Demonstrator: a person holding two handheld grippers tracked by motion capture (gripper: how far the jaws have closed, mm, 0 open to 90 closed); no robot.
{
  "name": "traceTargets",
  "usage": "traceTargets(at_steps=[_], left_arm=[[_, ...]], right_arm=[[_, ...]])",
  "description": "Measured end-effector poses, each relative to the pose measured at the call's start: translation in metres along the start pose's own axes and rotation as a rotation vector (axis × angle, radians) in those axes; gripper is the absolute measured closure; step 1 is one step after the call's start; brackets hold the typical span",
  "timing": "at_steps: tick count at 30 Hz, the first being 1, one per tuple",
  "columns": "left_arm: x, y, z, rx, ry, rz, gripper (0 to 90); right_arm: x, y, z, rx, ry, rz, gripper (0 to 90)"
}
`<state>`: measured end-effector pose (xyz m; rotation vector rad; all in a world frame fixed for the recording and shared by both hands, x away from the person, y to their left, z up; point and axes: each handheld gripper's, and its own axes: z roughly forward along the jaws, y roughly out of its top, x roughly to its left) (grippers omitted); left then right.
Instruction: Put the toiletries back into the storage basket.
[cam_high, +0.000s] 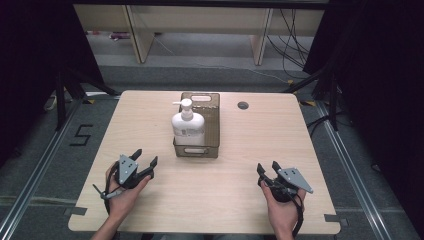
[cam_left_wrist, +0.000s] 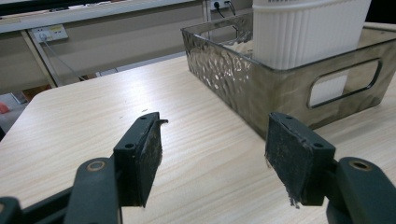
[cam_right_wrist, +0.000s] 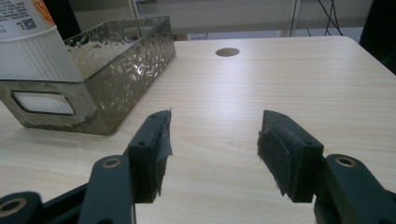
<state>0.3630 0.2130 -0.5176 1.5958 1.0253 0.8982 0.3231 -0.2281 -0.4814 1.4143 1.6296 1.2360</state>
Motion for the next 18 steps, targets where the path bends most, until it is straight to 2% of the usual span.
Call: traceTargets(at_steps=[4, 5, 9, 10, 11, 12, 13, 16, 18], left_arm=[[0.0023, -0.0037, 0.0005, 0.003, 0.006, 0.003, 35.6], [0.0029, -0.0051, 0.0008, 0.008, 0.006, 0.001, 35.6], [0.0038, -0.0064, 0.0006, 0.008, 0.008, -0.003, 35.4], [0.0037, -0.0065, 0.0007, 0.003, 0.008, -0.002, 35.4], [0.0033, -0.0064, 0.0007, 0.003, 0.007, 0.013, 35.4], [0.0033, -0.0064, 0.0007, 0.003, 0.007, 0.013, 35.4], [0.0024, -0.0063, 0.0008, 0.008, 0.007, 0.019, 35.4], [0.0019, -0.0065, 0.0019, 0.007, 0.009, 0.017, 35.4], [0.0023, -0.0065, 0.002, 0.003, 0.004, 0.019, 35.4]], right_arm=[[0.0005, -0.0007, 0.0013, 0.0, -0.008, 0.002, 43.9], [0.0004, -0.0012, 0.0027, -0.017, 0.004, 0.005, 43.9], [0.0, -0.0014, 0.002, -0.014, 0.019, 0.01, 43.9], [-0.0009, -0.0009, 0.0004, -0.003, -0.005, -0.009, 43.9], [0.0026, -0.0019, 0.0006, 0.007, -0.004, 0.035, 43.9], [0.0026, -0.0019, 0.0006, 0.007, -0.004, 0.035, 43.9], [0.0012, -0.0026, 0.0027, -0.003, 0.007, 0.007, 43.9], [0.0013, -0.0034, 0.0029, 0.013, -0.008, -0.01, 43.9], [0.0011, -0.0045, 0.0047, 0.002, 0.003, -0.013, 43.9]])
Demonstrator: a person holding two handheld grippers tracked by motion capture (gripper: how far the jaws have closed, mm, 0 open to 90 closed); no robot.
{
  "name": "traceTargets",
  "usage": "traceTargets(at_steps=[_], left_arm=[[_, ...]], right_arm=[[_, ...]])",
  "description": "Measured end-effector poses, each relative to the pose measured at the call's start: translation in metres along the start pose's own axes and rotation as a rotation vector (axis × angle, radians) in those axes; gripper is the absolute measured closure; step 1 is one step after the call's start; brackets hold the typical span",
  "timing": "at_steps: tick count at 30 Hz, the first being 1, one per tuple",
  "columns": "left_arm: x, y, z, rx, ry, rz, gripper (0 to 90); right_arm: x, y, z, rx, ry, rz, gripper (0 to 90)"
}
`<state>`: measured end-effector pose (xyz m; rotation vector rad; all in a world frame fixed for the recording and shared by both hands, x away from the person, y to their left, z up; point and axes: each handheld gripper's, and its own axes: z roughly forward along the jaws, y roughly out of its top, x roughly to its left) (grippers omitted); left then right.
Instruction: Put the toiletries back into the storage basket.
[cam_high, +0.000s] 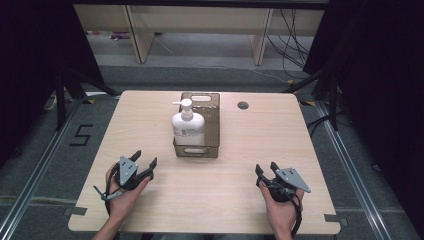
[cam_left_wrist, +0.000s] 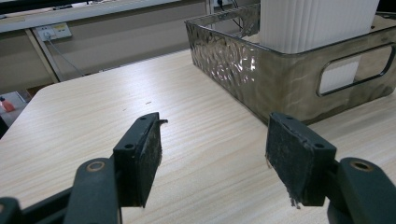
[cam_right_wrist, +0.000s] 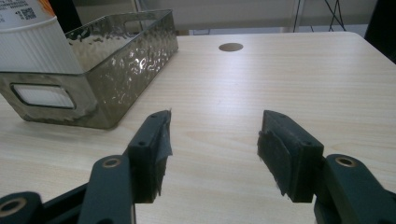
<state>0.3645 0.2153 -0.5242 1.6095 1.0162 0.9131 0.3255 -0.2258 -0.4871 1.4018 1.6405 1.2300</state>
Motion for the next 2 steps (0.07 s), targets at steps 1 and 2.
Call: traceTargets(at_steps=[1, 2], left_arm=[[0.0002, 0.0001, 0.0002, 0.001, -0.001, -0.001, 35.4], [0.0002, 0.0001, 0.0002, 0.001, -0.001, -0.001, 35.5]], right_arm=[[0.0013, -0.0007, 0.0005, 0.016, -0.008, 0.01, 43.9], [0.0013, -0.0007, 0.0005, 0.016, -0.008, 0.01, 43.9]])
